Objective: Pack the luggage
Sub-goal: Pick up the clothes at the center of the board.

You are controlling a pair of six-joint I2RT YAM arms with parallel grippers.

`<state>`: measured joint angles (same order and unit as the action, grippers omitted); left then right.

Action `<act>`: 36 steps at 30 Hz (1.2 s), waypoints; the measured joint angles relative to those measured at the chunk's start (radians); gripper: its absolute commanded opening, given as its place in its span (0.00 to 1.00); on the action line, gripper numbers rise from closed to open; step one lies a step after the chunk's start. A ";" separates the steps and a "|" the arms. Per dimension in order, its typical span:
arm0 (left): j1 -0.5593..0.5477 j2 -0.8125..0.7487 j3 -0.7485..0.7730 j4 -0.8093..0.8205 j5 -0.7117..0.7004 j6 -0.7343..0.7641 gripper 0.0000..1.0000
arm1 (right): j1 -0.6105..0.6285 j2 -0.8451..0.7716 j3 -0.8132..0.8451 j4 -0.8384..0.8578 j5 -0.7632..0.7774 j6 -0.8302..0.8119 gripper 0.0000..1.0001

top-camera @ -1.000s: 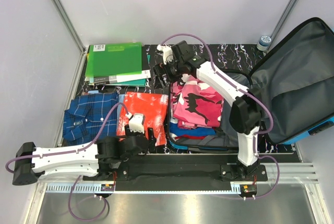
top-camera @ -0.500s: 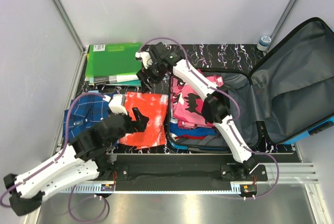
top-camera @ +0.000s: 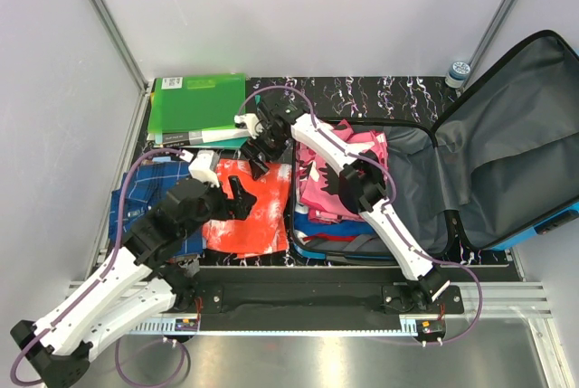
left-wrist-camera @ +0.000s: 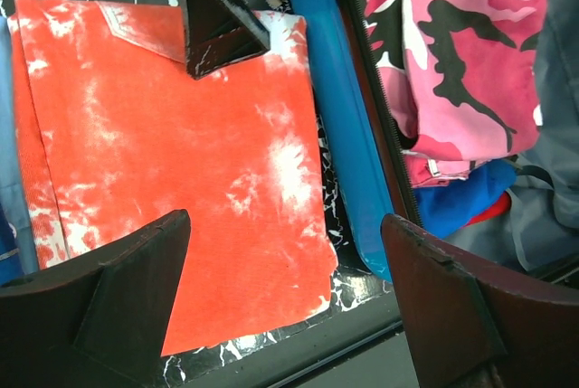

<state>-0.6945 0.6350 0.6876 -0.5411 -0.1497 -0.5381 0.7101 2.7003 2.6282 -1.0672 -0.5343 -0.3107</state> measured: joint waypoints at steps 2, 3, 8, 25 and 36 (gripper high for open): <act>0.011 -0.011 0.000 -0.001 0.018 0.006 0.92 | 0.002 0.011 0.007 0.001 -0.001 -0.013 1.00; 0.014 -0.014 -0.001 -0.001 0.023 0.007 0.92 | 0.003 0.015 0.008 0.001 -0.001 -0.017 1.00; 0.029 -0.044 -0.013 -0.002 0.040 0.008 0.93 | 0.008 0.024 0.013 0.008 -0.010 -0.038 1.00; 0.042 -0.112 -0.027 -0.008 0.045 0.007 0.93 | 0.023 0.017 -0.060 0.066 -0.140 -0.030 0.00; 0.043 -0.105 0.087 -0.092 0.026 0.023 0.94 | 0.073 -0.118 -0.143 0.071 -0.003 0.034 0.00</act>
<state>-0.6514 0.5304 0.7746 -0.6334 -0.1234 -0.5148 0.7834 2.5820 2.4855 -0.9962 -0.5373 -0.2764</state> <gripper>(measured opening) 0.930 0.066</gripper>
